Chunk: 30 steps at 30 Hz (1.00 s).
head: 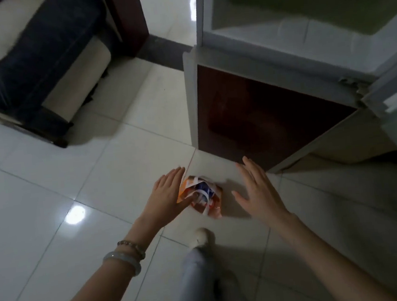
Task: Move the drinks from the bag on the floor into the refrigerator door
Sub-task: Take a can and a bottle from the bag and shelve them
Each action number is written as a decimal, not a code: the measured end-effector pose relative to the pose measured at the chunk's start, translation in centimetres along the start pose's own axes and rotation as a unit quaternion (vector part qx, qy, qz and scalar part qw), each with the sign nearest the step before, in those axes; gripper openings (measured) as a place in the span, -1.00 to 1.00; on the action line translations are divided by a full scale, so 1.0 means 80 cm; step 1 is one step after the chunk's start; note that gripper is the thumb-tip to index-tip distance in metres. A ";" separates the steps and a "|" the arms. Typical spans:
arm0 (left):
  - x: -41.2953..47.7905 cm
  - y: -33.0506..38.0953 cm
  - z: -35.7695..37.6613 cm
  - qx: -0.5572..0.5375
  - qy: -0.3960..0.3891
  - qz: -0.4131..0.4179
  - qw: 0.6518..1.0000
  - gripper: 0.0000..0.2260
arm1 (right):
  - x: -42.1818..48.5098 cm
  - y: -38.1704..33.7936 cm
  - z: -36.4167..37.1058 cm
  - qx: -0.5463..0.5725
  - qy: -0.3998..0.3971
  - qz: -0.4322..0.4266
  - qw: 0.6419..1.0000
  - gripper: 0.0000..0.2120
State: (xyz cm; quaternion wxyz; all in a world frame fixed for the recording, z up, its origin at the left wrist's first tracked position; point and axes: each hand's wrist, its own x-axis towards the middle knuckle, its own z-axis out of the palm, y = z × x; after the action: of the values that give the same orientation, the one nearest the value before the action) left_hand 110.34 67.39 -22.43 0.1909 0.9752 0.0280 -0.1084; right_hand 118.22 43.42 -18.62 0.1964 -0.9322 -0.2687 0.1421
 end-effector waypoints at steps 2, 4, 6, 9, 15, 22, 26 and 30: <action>0.000 -0.012 0.044 -0.003 -0.011 -0.023 1.000 -0.29 | 0.005 0.019 0.044 0.011 -0.003 -0.003 1.000 -0.36; 0.004 -0.030 0.092 -0.008 -0.011 -0.032 0.999 -0.30 | 0.012 0.040 0.095 0.013 -0.013 -0.007 1.000 -0.36; 0.015 -0.053 0.141 -0.005 0.005 -0.033 0.999 -0.35 | 0.025 0.064 0.150 0.013 -0.022 -0.014 1.000 -0.36; 0.041 -0.092 0.215 0.004 0.021 -0.045 0.999 -0.31 | 0.048 0.104 0.238 0.009 -0.025 -0.020 0.999 -0.37; 0.091 -0.168 0.359 -0.008 0.008 -0.105 0.994 -0.32 | 0.092 0.177 0.395 0.026 -0.019 -0.028 0.999 -0.36; 0.137 -0.216 0.474 0.055 0.026 -0.083 0.995 -0.45 | 0.122 0.251 0.496 0.023 0.031 -0.045 0.998 -0.37; 0.152 -0.209 0.510 0.057 0.061 0.014 0.996 -0.56 | 0.119 0.273 0.515 0.031 0.078 -0.047 0.995 -0.36; 0.163 -0.176 0.536 0.062 0.040 0.084 0.994 -0.62 | 0.110 0.285 0.517 0.032 0.111 -0.049 0.992 -0.35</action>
State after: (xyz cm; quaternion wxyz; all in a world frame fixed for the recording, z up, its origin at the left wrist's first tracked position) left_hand 113.13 64.36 -69.20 0.1373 0.9876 -0.0531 -0.0546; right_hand 120.20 42.54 -66.62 0.2619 -0.9210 -0.2861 0.0366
